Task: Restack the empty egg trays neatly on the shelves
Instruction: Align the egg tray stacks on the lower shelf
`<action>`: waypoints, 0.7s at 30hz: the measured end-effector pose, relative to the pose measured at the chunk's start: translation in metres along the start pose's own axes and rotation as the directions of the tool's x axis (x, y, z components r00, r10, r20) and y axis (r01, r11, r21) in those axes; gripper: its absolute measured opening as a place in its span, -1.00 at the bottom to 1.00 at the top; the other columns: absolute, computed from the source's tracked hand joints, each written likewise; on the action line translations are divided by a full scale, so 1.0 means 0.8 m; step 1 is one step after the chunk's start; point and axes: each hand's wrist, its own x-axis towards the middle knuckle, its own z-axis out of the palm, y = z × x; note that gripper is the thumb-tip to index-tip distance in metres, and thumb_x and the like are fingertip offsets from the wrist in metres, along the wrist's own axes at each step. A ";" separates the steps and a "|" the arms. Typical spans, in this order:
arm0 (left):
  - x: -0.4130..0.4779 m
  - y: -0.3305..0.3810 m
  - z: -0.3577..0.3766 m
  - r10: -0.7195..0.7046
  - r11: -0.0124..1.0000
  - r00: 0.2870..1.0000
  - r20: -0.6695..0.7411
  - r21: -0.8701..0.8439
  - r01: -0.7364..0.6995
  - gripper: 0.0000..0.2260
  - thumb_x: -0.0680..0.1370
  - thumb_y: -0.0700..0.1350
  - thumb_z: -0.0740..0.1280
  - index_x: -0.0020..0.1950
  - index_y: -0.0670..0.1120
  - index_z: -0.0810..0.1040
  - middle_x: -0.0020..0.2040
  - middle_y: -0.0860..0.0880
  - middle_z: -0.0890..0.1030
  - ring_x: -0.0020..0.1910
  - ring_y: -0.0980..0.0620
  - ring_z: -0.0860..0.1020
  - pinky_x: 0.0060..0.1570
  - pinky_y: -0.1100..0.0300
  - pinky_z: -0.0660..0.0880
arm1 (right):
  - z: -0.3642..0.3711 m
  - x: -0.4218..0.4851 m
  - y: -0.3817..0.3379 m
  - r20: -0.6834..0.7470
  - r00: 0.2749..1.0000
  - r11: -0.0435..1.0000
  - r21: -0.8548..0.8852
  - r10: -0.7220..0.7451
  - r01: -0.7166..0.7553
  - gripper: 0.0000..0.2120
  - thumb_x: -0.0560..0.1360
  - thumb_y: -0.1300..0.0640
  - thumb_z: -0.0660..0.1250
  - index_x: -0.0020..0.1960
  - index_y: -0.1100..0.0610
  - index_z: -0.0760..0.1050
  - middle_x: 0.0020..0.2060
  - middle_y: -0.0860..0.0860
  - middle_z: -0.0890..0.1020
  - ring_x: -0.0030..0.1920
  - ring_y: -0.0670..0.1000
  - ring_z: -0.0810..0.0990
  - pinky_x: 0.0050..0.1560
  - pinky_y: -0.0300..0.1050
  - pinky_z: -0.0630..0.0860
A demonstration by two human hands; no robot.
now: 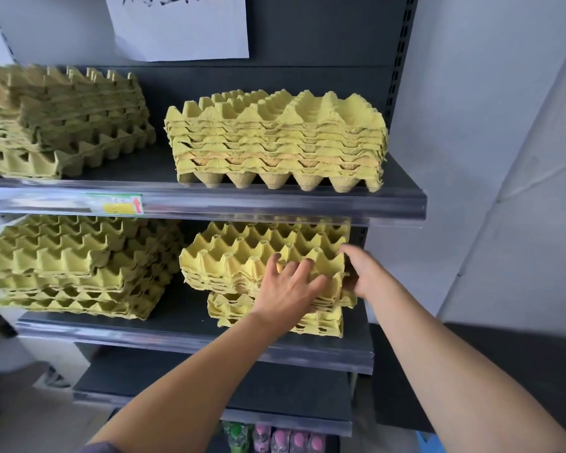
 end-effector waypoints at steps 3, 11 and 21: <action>-0.007 -0.015 -0.002 0.091 0.996 0.996 0.001 0.019 -0.091 -0.47 0.47 0.08 0.37 0.37 0.05 0.24 0.40 -0.14 0.32 0.27 -0.13 0.43 0.38 -0.21 0.05 | 0.004 -0.015 0.012 -0.028 0.999 0.992 0.124 -0.025 0.028 -0.92 0.50 0.22 0.23 -0.13 0.19 0.48 -0.29 0.14 0.52 -0.28 0.12 0.54 -0.37 -0.12 0.48; -0.030 -0.055 -0.019 0.127 0.980 0.990 0.061 -0.162 -0.116 -0.27 0.37 0.49 -0.12 0.29 0.06 0.39 0.33 0.02 0.35 0.33 -0.01 0.37 0.43 -0.08 -0.13 | 0.051 -0.059 0.064 -0.215 0.967 0.906 0.369 -0.135 0.208 -0.66 0.45 0.32 0.24 0.22 0.18 0.42 -0.07 0.20 0.58 -0.16 0.15 0.60 -0.30 -0.04 0.59; -0.043 -0.122 -0.019 0.237 0.967 0.970 0.062 -0.115 -0.229 -0.53 0.58 0.09 0.14 0.48 0.13 0.15 0.38 -0.05 0.30 0.41 -0.07 0.25 0.46 -0.10 -0.05 | 0.137 -0.079 0.095 -0.349 0.930 0.782 0.545 -0.114 0.301 -0.28 0.50 0.23 0.34 0.50 -0.08 0.03 0.34 0.05 0.42 0.22 0.15 0.51 -0.16 -0.02 0.59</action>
